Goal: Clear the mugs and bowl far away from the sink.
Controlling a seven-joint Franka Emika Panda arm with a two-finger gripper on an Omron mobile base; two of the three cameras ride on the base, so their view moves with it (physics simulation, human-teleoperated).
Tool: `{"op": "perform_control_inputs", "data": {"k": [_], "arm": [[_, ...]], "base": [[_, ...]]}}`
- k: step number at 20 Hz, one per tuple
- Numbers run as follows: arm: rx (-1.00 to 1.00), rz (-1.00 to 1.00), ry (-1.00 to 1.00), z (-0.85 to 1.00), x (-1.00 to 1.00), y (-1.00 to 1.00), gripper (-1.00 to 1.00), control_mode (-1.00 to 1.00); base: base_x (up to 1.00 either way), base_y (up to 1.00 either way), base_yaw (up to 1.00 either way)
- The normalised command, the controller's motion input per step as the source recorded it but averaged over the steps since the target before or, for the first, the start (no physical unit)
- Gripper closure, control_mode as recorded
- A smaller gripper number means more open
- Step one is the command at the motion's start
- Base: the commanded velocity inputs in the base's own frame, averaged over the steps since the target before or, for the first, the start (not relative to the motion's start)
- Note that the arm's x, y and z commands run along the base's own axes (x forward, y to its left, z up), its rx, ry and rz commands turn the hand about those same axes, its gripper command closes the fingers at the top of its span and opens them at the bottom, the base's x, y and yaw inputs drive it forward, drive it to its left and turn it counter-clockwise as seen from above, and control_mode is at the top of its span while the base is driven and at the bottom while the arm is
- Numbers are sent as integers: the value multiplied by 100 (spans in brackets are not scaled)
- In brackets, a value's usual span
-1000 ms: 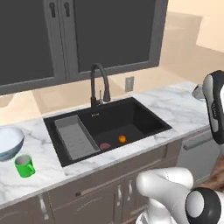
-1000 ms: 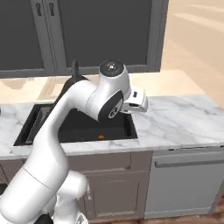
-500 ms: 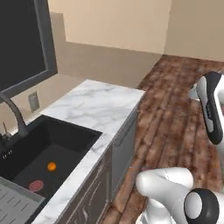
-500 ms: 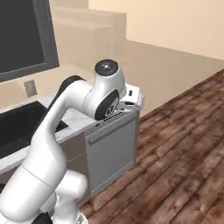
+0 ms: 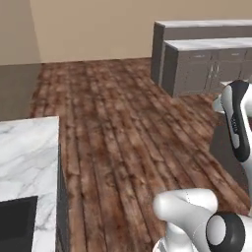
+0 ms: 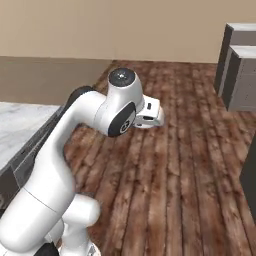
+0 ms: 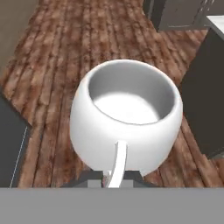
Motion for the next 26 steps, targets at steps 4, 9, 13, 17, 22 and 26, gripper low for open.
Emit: {"op": "perform_control_inputs", "data": {"k": [4,9,13,17,22,26], "arm": [[0,0,0,0,0,0,100,100],[0,0,0,0,0,0,100,100],[0,0,0,0,0,0,100,100],[0,0,0,0,0,0,100,100],[0,0,0,0,0,0,100,100],[0,0,0,0,0,0,100,100]], "base": [[2,0,-100],[39,22,-93],[96,86,-57],[100,97,-39],[100,100,-41],[100,100,-41]]}}
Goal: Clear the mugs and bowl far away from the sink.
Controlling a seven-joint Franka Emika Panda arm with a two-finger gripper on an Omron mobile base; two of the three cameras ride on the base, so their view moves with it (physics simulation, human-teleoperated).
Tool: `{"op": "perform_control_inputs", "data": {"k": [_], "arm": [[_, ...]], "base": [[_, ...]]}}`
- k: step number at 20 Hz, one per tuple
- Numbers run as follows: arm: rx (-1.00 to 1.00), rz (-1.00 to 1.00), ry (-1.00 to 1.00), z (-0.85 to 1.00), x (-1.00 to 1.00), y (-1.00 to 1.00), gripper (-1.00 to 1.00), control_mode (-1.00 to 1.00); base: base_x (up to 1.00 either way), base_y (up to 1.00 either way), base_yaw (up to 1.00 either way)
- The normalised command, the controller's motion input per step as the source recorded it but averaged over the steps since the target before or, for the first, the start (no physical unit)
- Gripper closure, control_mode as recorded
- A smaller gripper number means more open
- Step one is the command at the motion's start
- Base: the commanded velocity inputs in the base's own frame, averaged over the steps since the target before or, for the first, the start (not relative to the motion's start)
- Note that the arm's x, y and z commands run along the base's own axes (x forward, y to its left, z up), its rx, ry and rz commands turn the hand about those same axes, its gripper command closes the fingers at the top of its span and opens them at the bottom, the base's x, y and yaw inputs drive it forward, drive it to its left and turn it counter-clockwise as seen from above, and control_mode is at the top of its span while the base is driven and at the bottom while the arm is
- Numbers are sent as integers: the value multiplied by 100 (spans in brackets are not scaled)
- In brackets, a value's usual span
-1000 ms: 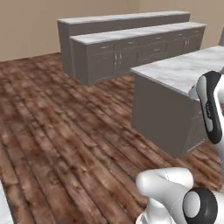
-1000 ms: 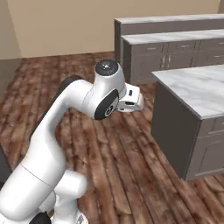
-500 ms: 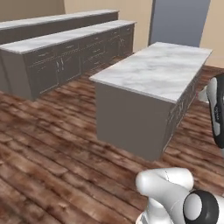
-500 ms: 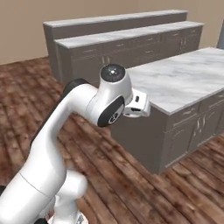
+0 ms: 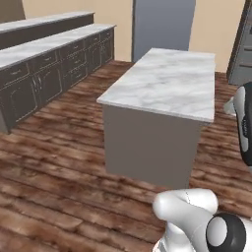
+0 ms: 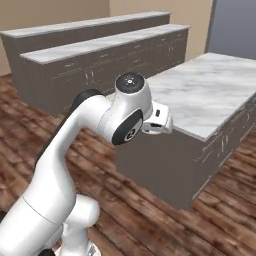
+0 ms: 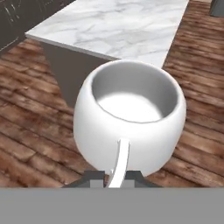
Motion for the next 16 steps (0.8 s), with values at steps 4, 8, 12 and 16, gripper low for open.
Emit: {"op": "perform_control_inputs", "data": {"k": [4,8,12,16], "arm": [[0,0,0,0,0,0,100,100],[0,0,0,0,0,0,100,100],[0,0,0,0,0,0,100,100],[0,0,0,0,0,0,100,100]], "base": [[100,85,-32],[100,64,-35],[100,63,-38],[100,10,-41]]}}
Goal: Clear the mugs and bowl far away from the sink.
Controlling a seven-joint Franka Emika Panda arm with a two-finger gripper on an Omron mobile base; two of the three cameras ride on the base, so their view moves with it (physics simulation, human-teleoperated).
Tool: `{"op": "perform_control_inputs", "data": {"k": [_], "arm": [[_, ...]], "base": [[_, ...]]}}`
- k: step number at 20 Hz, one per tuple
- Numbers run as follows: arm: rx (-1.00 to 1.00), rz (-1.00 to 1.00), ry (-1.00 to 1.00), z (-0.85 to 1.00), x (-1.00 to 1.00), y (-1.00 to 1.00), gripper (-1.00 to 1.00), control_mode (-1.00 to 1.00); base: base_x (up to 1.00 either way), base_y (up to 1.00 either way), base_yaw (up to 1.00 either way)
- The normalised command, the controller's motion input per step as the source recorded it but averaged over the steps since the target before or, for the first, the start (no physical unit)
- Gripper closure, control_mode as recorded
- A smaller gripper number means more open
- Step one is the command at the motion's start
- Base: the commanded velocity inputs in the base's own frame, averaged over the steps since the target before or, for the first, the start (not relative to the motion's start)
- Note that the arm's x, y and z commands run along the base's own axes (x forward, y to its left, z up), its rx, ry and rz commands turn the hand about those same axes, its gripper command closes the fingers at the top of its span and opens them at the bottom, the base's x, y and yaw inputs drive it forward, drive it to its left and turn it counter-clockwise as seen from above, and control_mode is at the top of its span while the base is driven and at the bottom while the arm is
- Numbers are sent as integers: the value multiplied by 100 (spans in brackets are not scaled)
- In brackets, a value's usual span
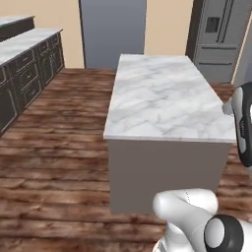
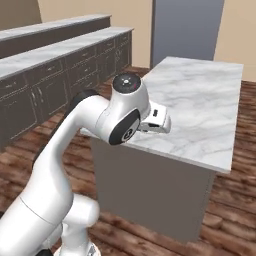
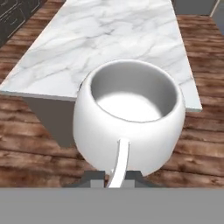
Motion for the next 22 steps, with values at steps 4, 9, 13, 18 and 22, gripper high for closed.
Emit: {"op": "perform_control_inputs", "data": {"k": [4,9,13,18,22], "arm": [[0,0,0,0,0,0,100,100],[0,0,0,0,0,0,100,100],[0,0,0,0,0,0,100,100],[0,0,0,0,0,0,100,100],[-2,3,10,-24,22,1,100,-100]], "base": [[85,3,-38],[47,0,-2],[57,0,0],[42,0,0],[0,0,0]]}}
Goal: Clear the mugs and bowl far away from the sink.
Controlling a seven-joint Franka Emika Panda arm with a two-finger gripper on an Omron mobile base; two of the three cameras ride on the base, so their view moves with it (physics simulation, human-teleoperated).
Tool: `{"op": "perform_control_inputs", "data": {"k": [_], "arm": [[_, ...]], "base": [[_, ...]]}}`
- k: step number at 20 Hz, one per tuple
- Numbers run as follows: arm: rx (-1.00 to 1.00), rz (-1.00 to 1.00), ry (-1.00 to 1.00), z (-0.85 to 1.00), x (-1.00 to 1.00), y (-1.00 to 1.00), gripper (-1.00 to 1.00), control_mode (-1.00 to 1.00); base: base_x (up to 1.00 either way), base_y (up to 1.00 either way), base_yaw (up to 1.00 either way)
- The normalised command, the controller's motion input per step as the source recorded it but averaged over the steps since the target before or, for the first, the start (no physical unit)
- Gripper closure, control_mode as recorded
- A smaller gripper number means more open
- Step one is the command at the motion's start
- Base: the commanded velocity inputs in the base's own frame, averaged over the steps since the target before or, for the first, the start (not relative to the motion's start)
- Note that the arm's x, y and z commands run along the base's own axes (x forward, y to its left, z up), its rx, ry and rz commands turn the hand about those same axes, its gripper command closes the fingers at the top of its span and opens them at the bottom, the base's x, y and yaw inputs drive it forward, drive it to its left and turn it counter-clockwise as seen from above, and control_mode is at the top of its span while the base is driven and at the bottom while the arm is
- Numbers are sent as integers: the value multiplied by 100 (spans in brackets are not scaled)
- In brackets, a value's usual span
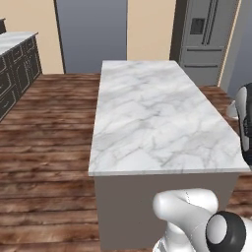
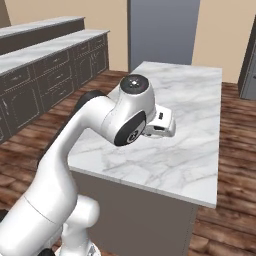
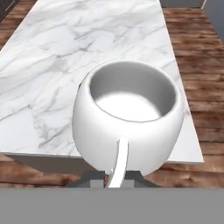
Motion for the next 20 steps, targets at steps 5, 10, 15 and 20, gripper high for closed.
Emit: {"op": "perform_control_inputs", "data": {"k": [5,10,15,20], "arm": [[-4,5,17,-45,19,9,100,-100],[-2,5,12,-49,6,3,100,-100],[0,4,8,-56,0,0,100,-100],[1,2,1,-34,19,0,100,-100]], "base": [[0,0,0],[0,0,0],[0,0,0],[0,0,0]]}}
